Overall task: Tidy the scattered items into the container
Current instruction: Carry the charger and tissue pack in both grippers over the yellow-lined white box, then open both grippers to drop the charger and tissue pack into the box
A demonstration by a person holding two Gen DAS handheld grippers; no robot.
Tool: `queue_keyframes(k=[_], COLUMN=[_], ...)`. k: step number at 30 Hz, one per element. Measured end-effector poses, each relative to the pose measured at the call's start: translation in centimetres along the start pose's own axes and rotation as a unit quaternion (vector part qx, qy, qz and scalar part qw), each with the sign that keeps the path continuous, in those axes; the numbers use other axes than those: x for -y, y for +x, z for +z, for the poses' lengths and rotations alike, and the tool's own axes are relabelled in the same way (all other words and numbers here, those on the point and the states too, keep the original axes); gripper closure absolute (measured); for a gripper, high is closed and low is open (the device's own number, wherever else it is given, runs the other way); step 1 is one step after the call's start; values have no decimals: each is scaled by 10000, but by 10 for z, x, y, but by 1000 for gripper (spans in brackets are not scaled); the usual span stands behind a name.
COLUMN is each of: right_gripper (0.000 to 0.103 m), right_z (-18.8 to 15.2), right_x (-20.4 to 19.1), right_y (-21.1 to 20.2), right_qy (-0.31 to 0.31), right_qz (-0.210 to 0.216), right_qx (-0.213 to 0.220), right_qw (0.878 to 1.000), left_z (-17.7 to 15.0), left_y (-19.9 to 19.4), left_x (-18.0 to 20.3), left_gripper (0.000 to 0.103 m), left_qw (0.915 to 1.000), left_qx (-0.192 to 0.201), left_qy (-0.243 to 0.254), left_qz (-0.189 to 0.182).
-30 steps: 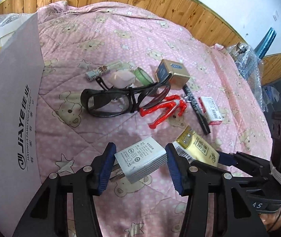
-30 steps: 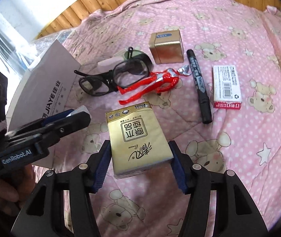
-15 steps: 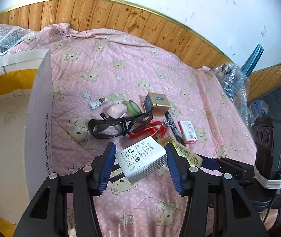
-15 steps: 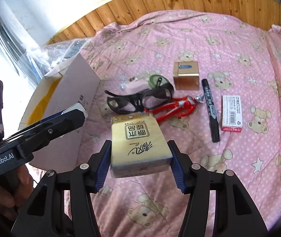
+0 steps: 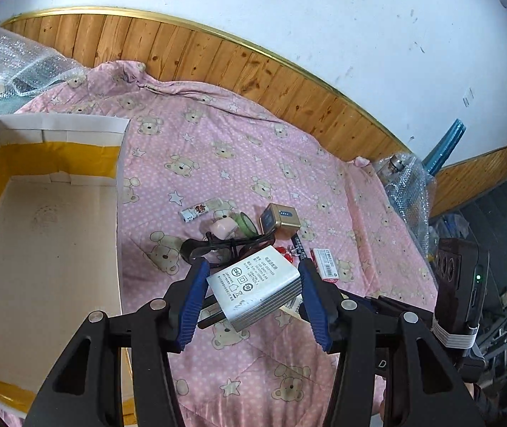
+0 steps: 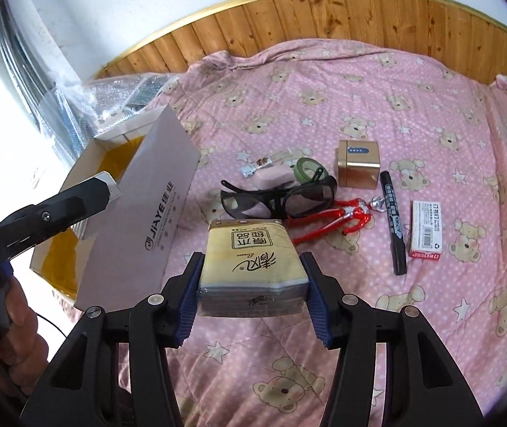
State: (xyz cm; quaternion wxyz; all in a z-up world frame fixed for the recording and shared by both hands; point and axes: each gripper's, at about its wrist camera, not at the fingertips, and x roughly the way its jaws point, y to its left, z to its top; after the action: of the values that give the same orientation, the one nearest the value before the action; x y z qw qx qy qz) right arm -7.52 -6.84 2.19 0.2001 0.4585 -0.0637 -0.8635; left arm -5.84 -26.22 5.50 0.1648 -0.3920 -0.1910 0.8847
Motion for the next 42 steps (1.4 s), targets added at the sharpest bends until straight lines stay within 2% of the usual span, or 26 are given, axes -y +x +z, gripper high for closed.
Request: queue_keyframes(k=[11,20,26,34,39,42], right_gripper=[48,47,47,47,45,43], right_z=[31,52,64,73,75,75], right_x=[-56,-104,-143,-180,-198,-206], right_y=[-24,-24,-15,15,35,51], right_qy=[-496,-908,-1289,-1654,-1842,-2058], right_qz=[209,484,731,912,1013,970], right_qx=[388,527,576,486,472,469], right_qw=[9978,9933,9873,9808,9765,9726], left_z=[14,18,17,12,12,13], left_y=[-49,-83,-94,-99,-95,-81], left_x=[-22,-58,-87,-123,-142,-155], left_gripper=[50,50,50,50,50,49], left_qw=[9986,9954,9928,9879,9845,9839], left_qx=[474,783,847,796,712,522], left_qy=[-229,-551,-784,-1064,-1170,-1144], left_qz=[-94,68,329,800,1096,1271])
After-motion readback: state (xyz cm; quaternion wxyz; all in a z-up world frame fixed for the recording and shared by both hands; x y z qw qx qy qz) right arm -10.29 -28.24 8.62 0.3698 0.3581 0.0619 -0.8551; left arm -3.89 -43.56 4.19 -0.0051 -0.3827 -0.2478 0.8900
